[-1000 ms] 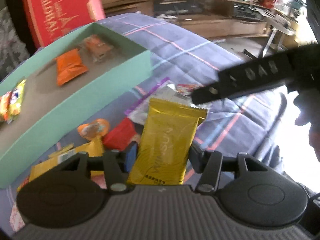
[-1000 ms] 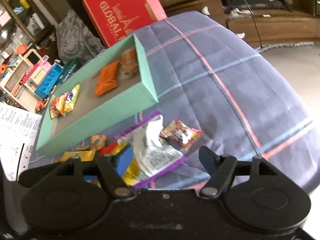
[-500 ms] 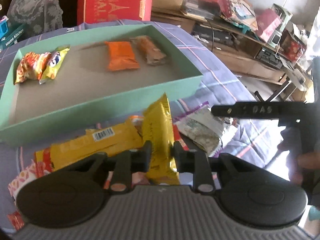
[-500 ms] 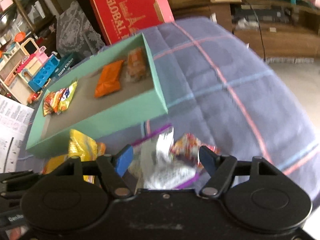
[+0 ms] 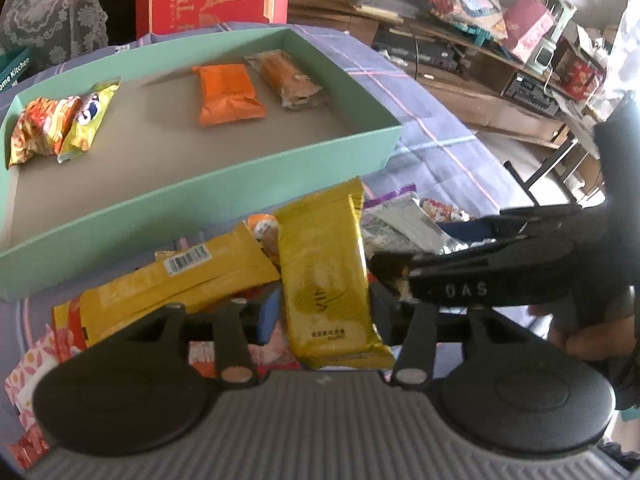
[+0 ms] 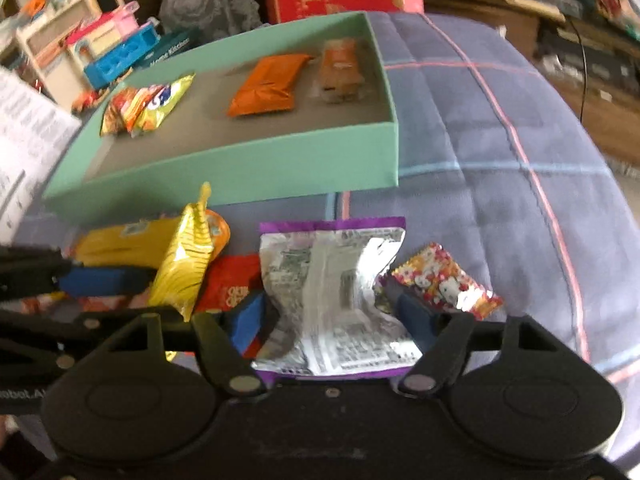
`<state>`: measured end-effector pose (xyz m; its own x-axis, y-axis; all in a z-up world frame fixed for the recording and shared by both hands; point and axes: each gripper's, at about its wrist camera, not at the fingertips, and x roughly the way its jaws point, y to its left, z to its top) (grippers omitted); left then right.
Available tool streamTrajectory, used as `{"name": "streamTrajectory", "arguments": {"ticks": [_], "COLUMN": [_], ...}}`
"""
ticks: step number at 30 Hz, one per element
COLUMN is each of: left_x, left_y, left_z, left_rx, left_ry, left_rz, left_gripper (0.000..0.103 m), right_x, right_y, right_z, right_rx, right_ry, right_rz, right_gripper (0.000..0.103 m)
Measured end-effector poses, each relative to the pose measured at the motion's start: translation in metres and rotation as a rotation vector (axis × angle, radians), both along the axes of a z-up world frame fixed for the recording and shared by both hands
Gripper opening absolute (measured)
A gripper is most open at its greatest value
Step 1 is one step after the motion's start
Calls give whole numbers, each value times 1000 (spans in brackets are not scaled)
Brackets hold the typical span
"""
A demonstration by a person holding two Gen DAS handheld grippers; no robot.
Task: Organize snacks
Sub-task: 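Grasp the yellow WINSUN bar with the left gripper while the right grasps the silver-purple pack, then lower both snacks into the green tray and open both grippers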
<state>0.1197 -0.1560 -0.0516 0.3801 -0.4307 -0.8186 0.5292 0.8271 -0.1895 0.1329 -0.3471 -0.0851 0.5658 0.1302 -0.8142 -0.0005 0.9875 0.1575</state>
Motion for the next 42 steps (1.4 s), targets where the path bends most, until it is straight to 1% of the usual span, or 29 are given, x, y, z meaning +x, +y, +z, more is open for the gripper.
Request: {"name": "streamTrajectory", "arguments": {"ticks": [2, 3, 9, 10, 12, 15, 17, 23, 27, 30, 33, 36, 39, 42], "left_x": [2, 3, 10, 11, 10, 2, -2, -7, -4, 2, 14, 27, 44, 65], "left_y": [-4, -6, -28, -30, -34, -40, -40, -29, -13, 3, 27, 57, 88, 117], "left_z": [-3, -4, -16, -19, -20, -14, -6, 25, 53, 70, 81, 87, 86, 79], "left_rx": [13, 18, 91, 100, 105, 126, 117, 42, -9, -9, -1, 4, 21, 49], "left_ry": [11, 17, 23, 23, 10, -34, -47, -74, -122, -175, -213, -233, -234, -219], "left_rz": [2, 2, -12, -10, -1, -15, -14, 13, 56, 92, 152, 222, 294, 358], "left_gripper": [52, 52, 54, 51, 49, 48, 48, 48, 48, 48, 48, 48, 48, 48], "right_x": [-1, -2, -23, -27, -29, -32, -32, -38, -34, -28, -16, -1, 21, 48], "right_y": [-3, -8, -43, -46, -51, -54, -54, -59, -55, -49, -38, -21, -1, 19], "right_z": [2, 3, 5, 4, 2, 1, 3, 24, 45, 59, 73, 82, 86, 87], "right_rx": [23, 45, 192, 206, 225, 243, 250, 249, 245, 245, 247, 244, 240, 243], "right_ry": [-6, -9, -22, -21, -19, -27, -39, -98, -138, -167, -191, -202, -192, -175], "right_rz": [-10, -26, -121, -130, -145, -161, -165, -176, -172, -159, -135, -97, -61, -38], "right_gripper": [54, 54, 53, 53, 53, 53, 53, 53, 53, 53, 53, 53, 53, 53]}}
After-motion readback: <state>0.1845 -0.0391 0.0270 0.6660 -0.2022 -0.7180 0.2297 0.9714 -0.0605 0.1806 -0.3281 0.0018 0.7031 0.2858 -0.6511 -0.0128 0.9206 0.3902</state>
